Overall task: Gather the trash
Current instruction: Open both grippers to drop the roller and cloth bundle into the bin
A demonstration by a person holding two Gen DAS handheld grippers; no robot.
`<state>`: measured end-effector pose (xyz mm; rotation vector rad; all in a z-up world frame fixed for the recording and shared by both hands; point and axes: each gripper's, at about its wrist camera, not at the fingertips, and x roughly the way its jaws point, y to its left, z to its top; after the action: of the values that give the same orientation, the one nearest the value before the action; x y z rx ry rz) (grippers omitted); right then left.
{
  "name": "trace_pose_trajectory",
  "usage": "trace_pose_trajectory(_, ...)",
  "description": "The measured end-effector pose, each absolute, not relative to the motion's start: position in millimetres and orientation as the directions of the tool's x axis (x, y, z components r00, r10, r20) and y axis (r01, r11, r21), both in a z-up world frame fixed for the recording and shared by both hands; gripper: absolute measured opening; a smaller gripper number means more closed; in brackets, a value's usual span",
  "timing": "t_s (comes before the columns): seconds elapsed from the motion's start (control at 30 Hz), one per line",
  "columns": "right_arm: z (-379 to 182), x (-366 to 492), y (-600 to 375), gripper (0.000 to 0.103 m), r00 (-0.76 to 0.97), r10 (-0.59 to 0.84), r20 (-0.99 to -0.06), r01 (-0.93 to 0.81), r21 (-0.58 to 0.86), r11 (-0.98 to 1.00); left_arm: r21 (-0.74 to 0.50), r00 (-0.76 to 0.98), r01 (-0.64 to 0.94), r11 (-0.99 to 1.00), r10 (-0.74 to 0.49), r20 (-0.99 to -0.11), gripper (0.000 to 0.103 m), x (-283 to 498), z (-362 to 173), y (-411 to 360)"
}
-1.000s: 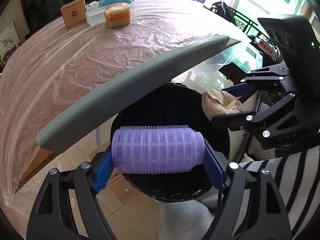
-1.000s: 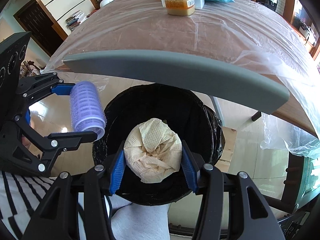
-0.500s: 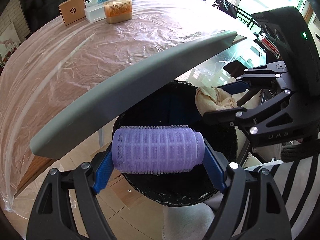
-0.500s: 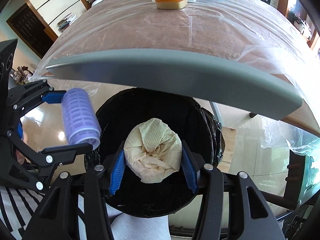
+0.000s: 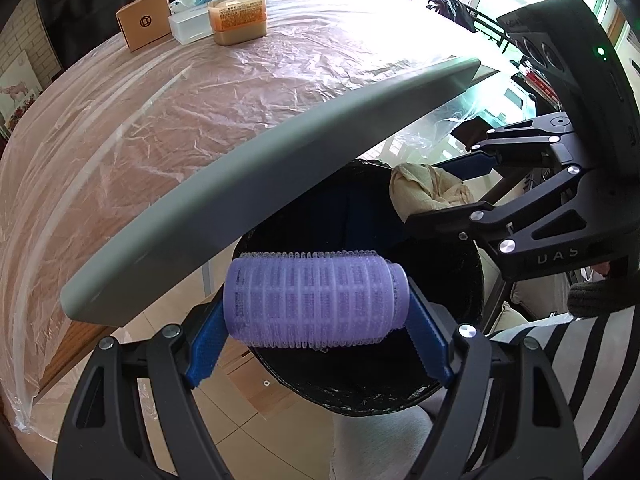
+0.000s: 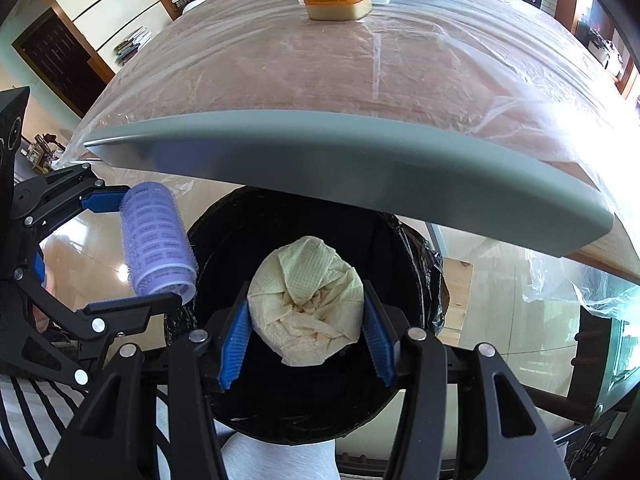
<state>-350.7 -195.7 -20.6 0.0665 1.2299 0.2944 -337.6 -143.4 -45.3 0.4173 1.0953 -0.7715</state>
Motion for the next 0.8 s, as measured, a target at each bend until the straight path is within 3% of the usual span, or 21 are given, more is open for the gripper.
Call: trace_pose_trajectory(0.8,-25.5,-348.3,-187.2,0.05,0.285,0.244,-0.927,-0.197,0.193,0.961,-0.061,0.243,0.735,0.675,-0.346,-0.906,0.08,-337.9,-44.4,-140.4)
